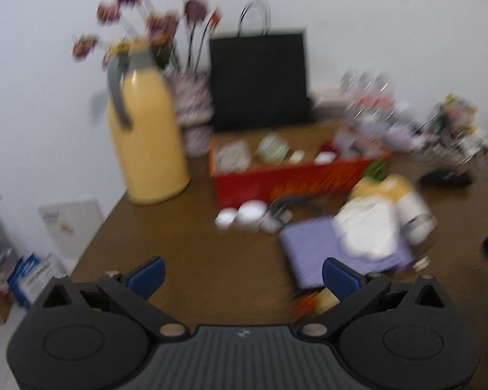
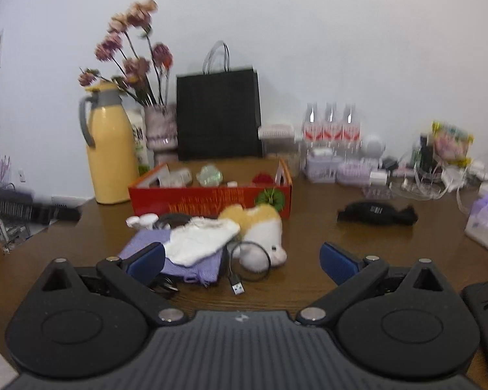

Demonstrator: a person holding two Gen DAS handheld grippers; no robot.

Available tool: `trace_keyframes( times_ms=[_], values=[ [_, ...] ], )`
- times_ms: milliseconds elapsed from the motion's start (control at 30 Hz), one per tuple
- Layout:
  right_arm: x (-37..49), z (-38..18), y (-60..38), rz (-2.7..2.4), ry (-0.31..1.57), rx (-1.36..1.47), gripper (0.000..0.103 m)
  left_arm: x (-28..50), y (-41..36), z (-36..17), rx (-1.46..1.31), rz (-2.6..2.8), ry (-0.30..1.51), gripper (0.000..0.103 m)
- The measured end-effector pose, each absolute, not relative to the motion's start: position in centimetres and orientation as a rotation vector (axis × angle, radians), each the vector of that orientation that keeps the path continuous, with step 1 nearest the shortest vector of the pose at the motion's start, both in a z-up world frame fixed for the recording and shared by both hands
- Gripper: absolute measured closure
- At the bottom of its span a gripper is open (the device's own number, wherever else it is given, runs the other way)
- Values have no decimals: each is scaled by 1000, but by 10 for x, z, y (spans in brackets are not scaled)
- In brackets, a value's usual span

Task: Organize objects
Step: 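Withdraw both tools from the box back over the table, then grasp a small white item with left tool while right tool grasps a white round lid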

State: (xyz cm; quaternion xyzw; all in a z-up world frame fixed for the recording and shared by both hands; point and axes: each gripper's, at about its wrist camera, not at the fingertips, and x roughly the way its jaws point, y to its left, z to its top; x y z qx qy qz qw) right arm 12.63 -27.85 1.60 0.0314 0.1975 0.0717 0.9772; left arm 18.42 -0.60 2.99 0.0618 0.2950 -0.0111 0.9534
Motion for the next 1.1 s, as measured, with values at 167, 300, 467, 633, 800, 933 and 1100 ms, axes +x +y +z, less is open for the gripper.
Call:
trace_keyframes(
  times_ms=[167, 300, 467, 633, 800, 933, 1100],
  values=[
    [188, 13, -277, 204, 448, 63, 0, 235, 14, 1, 106, -41, 616, 3],
    [240, 27, -264, 276, 462, 40, 8, 291, 31, -3, 94, -78, 602, 28],
    [316, 26, -226, 420, 539, -30, 23, 363, 56, -20, -2, -184, 667, 43],
    [380, 5, -193, 412, 643, -108, 35, 401, 73, -40, -110, -231, 728, 60],
    [394, 3, -152, 493, 651, -146, 50, 403, 76, -41, -127, -271, 760, 95],
    [424, -13, -118, 558, 779, -167, 77, 393, 76, -37, -96, -234, 732, 95],
    [433, -22, -102, 515, 824, -172, 97, 352, 80, -8, -100, -191, 621, 95]
  ],
)
